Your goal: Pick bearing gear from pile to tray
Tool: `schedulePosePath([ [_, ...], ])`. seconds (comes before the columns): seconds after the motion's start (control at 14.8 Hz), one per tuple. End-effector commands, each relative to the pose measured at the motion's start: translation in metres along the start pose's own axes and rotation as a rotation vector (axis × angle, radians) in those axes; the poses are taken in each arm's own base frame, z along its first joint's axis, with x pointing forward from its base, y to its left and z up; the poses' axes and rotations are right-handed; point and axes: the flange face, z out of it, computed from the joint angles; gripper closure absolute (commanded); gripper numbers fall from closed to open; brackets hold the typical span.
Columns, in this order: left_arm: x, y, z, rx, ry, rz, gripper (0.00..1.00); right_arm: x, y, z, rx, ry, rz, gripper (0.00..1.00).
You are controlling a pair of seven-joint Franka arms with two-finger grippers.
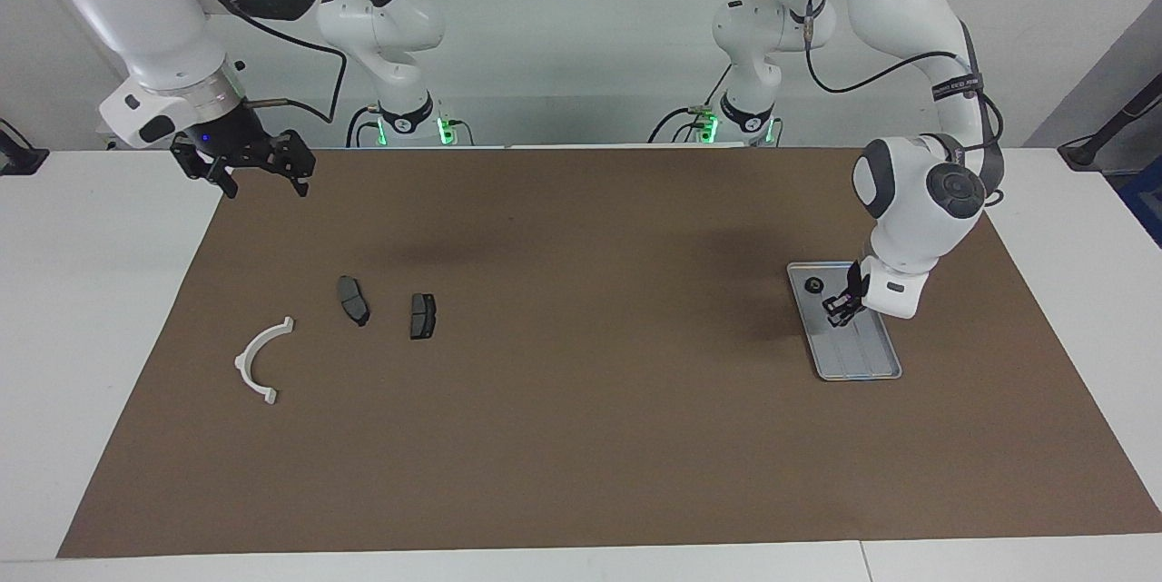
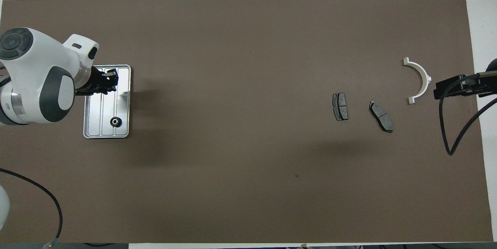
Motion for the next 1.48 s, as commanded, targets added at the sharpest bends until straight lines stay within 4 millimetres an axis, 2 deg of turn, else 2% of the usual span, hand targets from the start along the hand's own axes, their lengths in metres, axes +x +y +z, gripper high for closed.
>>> schedulePosePath([
  [0.0,0.002,-0.017,0.007,0.0,0.033,-0.004,0.94,-0.006,0.002,-0.001,0.013,0.008,-0.005,0.0],
  [0.2,0.005,-0.021,0.019,0.0,0.031,-0.01,0.93,-0.006,0.001,-0.001,0.013,0.009,-0.006,0.0],
  [0.27,0.009,-0.032,0.024,0.0,0.034,-0.028,0.93,-0.006,0.001,-0.001,0.013,0.009,-0.006,0.0],
  [0.88,0.005,-0.032,0.046,-0.004,0.041,-0.03,0.87,-0.006,0.001,-0.002,0.008,0.01,-0.008,0.0],
  [1.01,0.002,-0.034,0.051,-0.004,0.038,-0.03,0.68,-0.005,0.0,-0.001,0.008,0.008,-0.006,0.0],
  [1.08,0.001,-0.033,0.051,-0.004,0.039,-0.028,0.5,-0.005,-0.001,0.0,0.008,0.007,-0.006,0.0],
  [1.15,0.001,-0.034,0.051,-0.003,0.038,-0.03,0.21,-0.005,-0.001,0.0,0.008,0.007,-0.006,0.0],
  [1.21,0.002,-0.034,0.051,-0.003,0.037,-0.031,0.08,-0.005,-0.001,0.0,0.008,0.007,-0.005,0.0],
  [1.28,0.003,-0.032,0.048,0.0,0.034,-0.028,0.0,-0.006,-0.001,0.001,0.008,0.005,-0.007,0.0],
  [1.41,0.007,-0.033,0.038,0.027,0.016,-0.014,0.0,-0.005,-0.001,0.002,0.008,0.004,-0.005,0.0],
])
